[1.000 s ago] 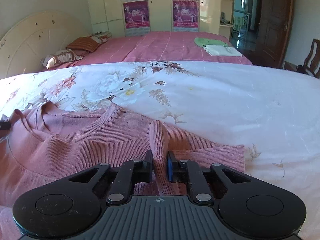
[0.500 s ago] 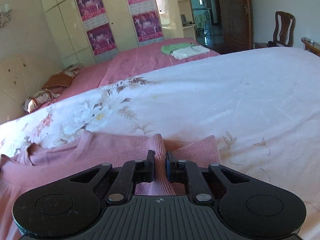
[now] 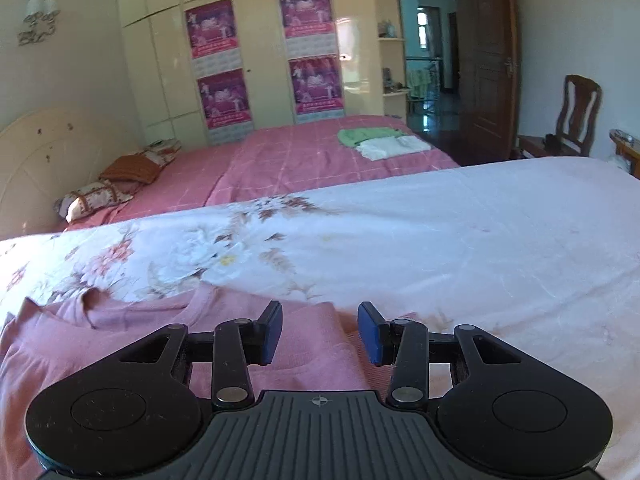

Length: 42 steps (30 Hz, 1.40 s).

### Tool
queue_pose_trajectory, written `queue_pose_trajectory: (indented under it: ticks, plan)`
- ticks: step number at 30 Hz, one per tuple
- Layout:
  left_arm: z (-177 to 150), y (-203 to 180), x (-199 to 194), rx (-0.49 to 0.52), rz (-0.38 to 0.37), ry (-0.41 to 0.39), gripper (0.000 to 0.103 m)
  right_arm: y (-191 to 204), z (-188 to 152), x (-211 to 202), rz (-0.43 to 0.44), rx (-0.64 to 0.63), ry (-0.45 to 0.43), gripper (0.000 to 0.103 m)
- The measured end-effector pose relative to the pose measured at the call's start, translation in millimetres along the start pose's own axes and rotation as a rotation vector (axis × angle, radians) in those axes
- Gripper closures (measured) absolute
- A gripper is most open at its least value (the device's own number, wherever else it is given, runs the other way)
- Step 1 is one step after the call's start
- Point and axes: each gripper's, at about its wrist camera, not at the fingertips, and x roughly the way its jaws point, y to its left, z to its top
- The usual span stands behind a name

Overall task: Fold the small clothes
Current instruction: 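Raise both open tools away from the folded sweatshirt, then move the left tool to the side of the folded bundle and grasp it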

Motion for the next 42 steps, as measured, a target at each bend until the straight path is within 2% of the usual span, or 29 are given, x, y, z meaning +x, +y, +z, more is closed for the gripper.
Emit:
queue_pose_trajectory:
  ticks: [3,5,9,12,15,18,21,23,25,28,31,34,39,42]
  plan:
    - [-9.8,-5.7,24.2,-0.011,0.024,0.078,0.040,10.8,-13.7,22.5,-0.056,-0.065,0.059,0.060]
    - [-19.7,-0.5,43.7,-0.031,0.047,0.172,0.043,2.1,-23.6,39.0,-0.100,-0.052,0.115,0.060]
    - [-20.8,1.8,26.3,-0.078,0.040,0.141,0.047,1.4,-21.5,24.9,-0.082,-0.023,0.093,0.060]
    - [-19.1,-11.7,-0.7,-0.027,0.005,0.086,0.044,19.1,-19.4,2.7,-0.013,-0.026,0.060,0.060]
    - [-25.3,-30.3,-21.7,0.010,-0.036,0.063,0.039,54.2,-23.9,-14.0,0.068,-0.076,0.041,0.060]
    - [-39.3,-46.1,-30.5,0.031,-0.073,0.082,0.037,90.3,-33.5,-20.0,0.140,-0.123,0.048,0.060]
    - [-58.6,-53.4,-25.0,0.088,-0.028,0.118,0.037,122.3,-52.2,-20.8,0.163,-0.209,0.056,0.060]
    - [-69.8,-43.0,-22.6,0.067,-0.003,0.122,0.027,129.9,-67.2,-14.9,0.140,-0.260,0.078,0.060]
    - [-75.4,-26.4,-23.2,0.011,0.012,0.124,0.023,122.0,-81.0,-6.9,0.104,-0.281,0.093,0.060]
    - [-74.8,-20.5,-26.5,0.004,0.019,0.130,0.023,107.5,-86.3,-7.0,0.103,-0.244,0.087,0.060]
    - [-71.6,-24.6,-29.2,0.007,0.039,0.141,0.023,111.9,-80.6,-13.3,0.094,-0.234,0.086,0.060]
    - [-70.7,-28.2,-30.5,0.005,0.058,0.150,0.023,119.7,-75.5,-28.1,0.138,-0.188,0.058,0.060]
    - [-69.4,-31.6,-30.4,0.015,0.071,0.159,0.023,143.7,-79.8,-36.5,0.169,-0.211,0.059,0.060]
    - [-69.7,-31.4,-29.9,0.014,0.073,0.162,0.021,155.0,-95.9,-29.1,0.128,-0.272,0.113,0.060]
